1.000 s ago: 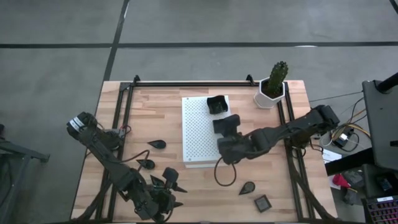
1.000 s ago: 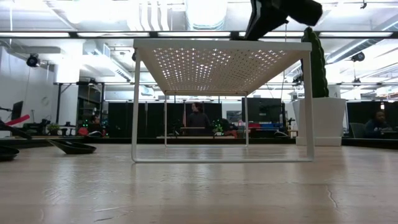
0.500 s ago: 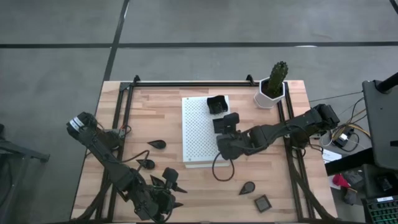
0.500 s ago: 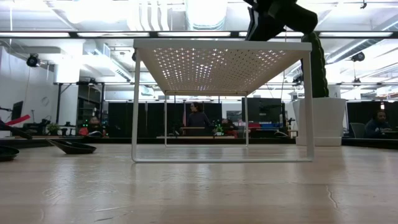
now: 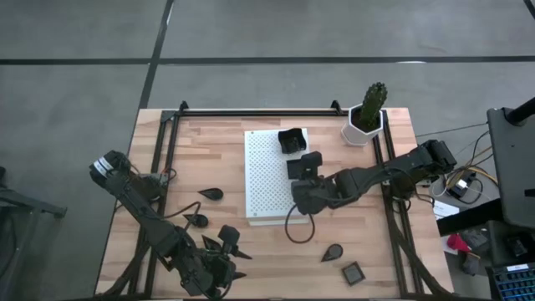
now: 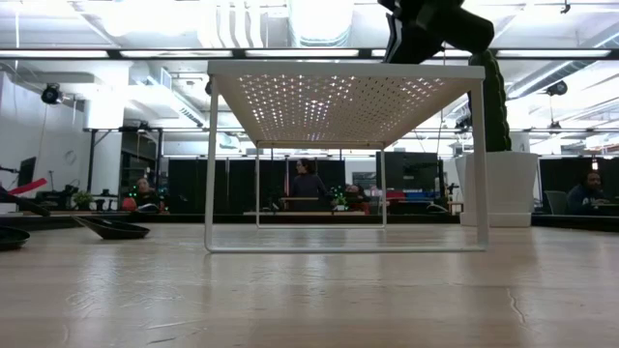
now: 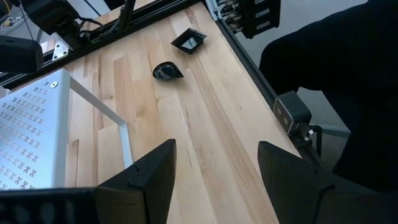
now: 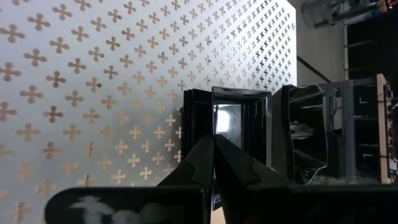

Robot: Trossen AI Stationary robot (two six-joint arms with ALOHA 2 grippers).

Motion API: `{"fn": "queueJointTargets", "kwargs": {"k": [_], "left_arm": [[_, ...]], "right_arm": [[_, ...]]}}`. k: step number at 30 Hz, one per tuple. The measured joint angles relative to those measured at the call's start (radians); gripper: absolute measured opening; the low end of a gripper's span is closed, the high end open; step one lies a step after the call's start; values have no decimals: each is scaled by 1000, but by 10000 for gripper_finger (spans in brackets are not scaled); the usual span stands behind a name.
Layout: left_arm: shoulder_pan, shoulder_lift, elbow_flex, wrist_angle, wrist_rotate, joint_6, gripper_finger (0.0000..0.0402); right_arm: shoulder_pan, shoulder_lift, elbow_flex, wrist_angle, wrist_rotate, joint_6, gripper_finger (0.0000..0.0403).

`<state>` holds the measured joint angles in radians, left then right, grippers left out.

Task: Pick & Place Mini shaped plates
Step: Stack the black square plate on top of the black square plate on the shelf

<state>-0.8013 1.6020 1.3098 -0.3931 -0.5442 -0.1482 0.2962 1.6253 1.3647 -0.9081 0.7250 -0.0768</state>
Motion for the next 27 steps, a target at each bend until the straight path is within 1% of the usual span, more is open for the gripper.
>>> {"fn": "queueJointTargets", "kwargs": {"k": [4,12,16,21,27], "left_arm": [[0,0,0,1,0,1,220],[1,0,0,2,0,1,220],[1,0,0,2,0,0,220],[0,0,-3,-8,0,-19,220],[3,0,-6,-7,0,-44,220]], "right_arm": [[-3,0,0,0,0,14,18],[-2,0,0,2,8,17,77],[24,0,18,0,8,11,97],[94,-19,52,2,8,41,104],[197,-36,84,-2,11,113,97]]}}
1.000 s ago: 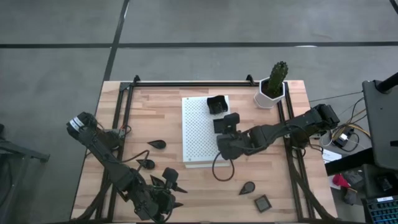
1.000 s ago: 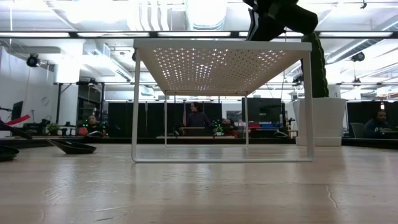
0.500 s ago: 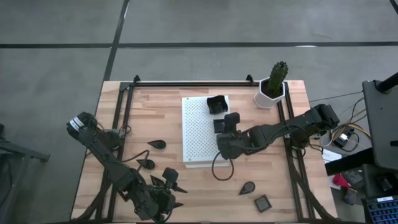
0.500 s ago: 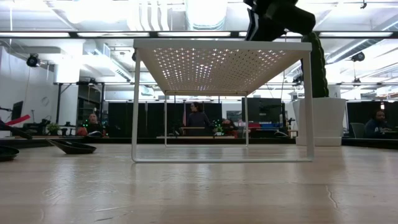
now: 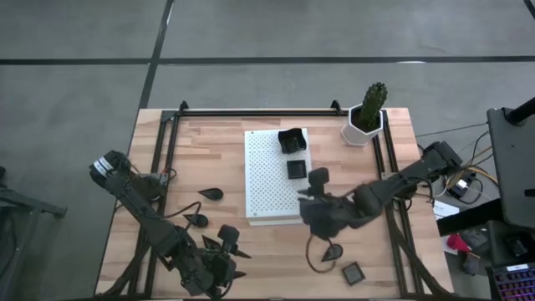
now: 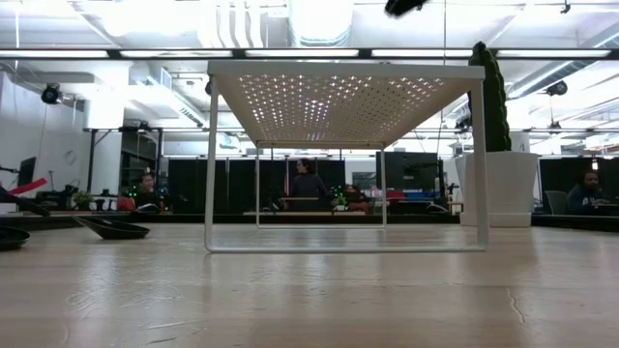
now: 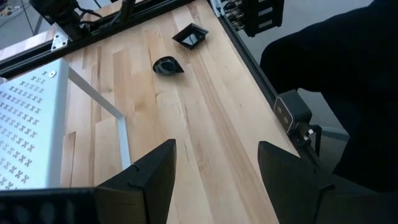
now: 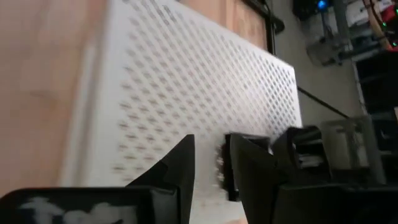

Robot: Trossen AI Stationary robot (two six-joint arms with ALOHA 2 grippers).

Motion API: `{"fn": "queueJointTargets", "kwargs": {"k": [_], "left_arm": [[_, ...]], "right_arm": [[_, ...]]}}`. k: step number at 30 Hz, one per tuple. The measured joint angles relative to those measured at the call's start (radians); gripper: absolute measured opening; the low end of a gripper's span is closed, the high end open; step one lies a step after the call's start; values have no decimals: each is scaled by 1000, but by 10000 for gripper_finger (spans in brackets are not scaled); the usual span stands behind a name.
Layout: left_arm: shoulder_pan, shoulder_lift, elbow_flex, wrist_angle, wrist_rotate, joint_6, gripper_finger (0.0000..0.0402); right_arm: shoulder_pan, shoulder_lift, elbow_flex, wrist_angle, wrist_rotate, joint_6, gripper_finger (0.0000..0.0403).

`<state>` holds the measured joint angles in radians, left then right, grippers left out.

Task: Pick & Place Mini shaped plates
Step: Stack the black square plate on top of the black square plate on the shelf

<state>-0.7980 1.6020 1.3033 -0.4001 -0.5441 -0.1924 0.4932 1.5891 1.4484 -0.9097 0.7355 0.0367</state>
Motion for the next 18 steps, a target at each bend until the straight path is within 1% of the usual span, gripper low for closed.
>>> {"fn": "queueJointTargets", "kwargs": {"k": [6,11,14,18], "left_arm": [[2,0,-1,8,0,-22,220],[3,1,-1,33,0,-15,220],[5,1,-1,34,0,-11,220],[8,2,-1,34,0,-8,220]], "right_arm": [[121,0,8,-2,-19,136,84],[210,0,8,-4,-106,227,71],[256,0,8,-29,-180,305,65],[307,0,8,-77,-330,428,60]]}}
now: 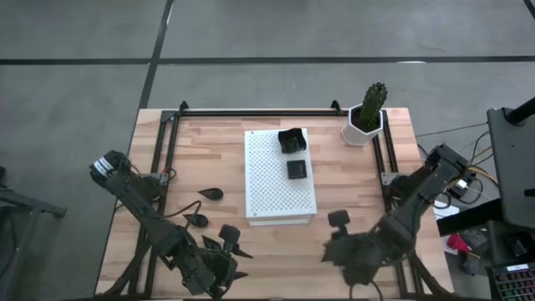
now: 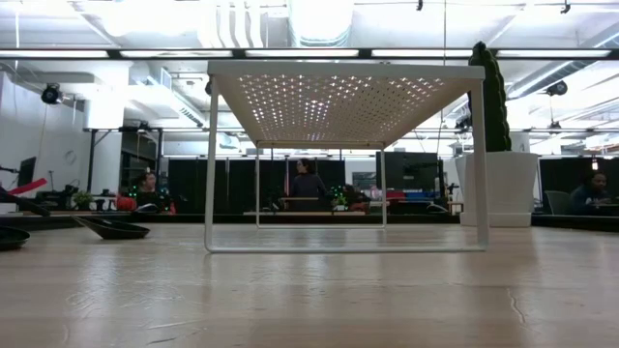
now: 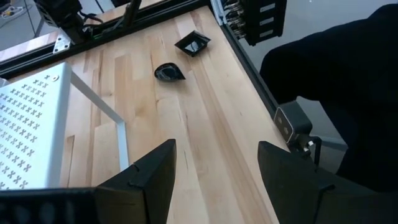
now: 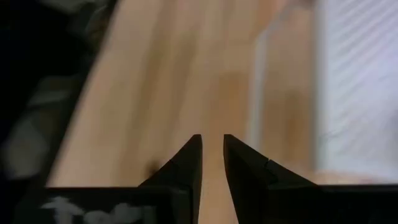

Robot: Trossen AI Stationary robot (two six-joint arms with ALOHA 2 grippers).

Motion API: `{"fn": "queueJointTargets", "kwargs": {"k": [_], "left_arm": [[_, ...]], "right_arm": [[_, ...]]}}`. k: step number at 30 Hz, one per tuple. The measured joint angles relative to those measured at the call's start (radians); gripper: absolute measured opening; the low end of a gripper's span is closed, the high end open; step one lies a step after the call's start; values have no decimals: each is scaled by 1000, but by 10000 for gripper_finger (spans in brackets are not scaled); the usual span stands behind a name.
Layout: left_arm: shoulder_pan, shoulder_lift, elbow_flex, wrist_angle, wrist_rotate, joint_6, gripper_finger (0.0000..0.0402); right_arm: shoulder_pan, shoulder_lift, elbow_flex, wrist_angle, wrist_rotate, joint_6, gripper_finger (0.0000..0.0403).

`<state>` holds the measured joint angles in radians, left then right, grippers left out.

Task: Pick & Place Mini shaped plates
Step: Stack the black square plate on top of the black square plate on the shelf

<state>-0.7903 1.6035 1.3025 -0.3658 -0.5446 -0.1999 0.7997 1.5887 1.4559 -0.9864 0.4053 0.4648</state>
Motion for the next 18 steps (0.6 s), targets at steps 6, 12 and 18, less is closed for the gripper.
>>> {"fn": "queueJointTargets", "kwargs": {"k": [6,12,18], "left_arm": [[4,0,0,1,0,6,220],[5,0,0,19,0,34,220],[12,0,0,74,0,67,220]], "right_arm": [[73,13,0,2,-170,206,59],[145,56,-3,2,-193,326,57],[235,128,-5,-13,-134,386,56]]}}
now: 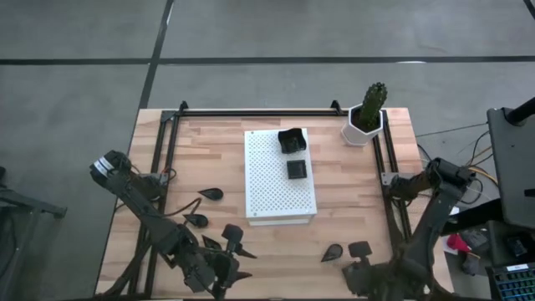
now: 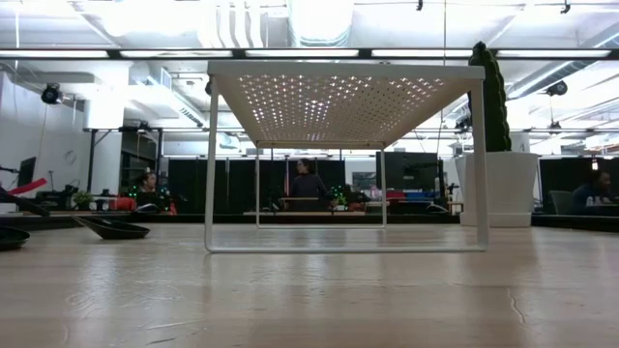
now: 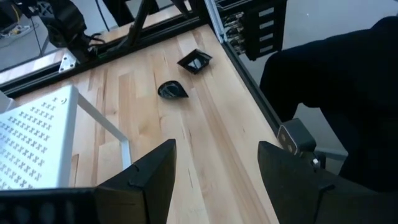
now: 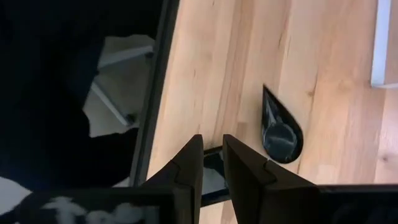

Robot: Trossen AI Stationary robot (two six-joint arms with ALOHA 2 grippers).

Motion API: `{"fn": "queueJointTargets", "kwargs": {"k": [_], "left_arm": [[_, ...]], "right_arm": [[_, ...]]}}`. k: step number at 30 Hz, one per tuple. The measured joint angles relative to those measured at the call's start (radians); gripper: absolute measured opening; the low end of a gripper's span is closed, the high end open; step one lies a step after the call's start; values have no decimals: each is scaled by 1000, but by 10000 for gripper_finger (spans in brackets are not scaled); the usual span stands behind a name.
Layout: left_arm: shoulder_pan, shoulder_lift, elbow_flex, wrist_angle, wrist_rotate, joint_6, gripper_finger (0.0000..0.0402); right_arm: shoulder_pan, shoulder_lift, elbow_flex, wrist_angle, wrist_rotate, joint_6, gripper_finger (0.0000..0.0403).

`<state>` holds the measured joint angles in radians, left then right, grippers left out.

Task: Pick & Place Mini shaped plates
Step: Stack the black square plate on top of the black square plate on the shelf

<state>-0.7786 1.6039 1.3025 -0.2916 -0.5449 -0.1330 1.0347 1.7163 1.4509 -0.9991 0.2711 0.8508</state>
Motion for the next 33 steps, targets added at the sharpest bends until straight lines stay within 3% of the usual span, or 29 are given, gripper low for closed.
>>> {"fn": "queueJointTargets", "kwargs": {"k": [13,23,33], "left_arm": [[40,0,0,17,-9,1,220],[64,1,0,56,-8,4,220],[77,1,0,56,-7,20,220]], "right_arm": [[94,98,-2,-121,72,48,56],[139,174,-7,-148,-16,59,56],[142,182,-9,-150,-18,63,56]]}}
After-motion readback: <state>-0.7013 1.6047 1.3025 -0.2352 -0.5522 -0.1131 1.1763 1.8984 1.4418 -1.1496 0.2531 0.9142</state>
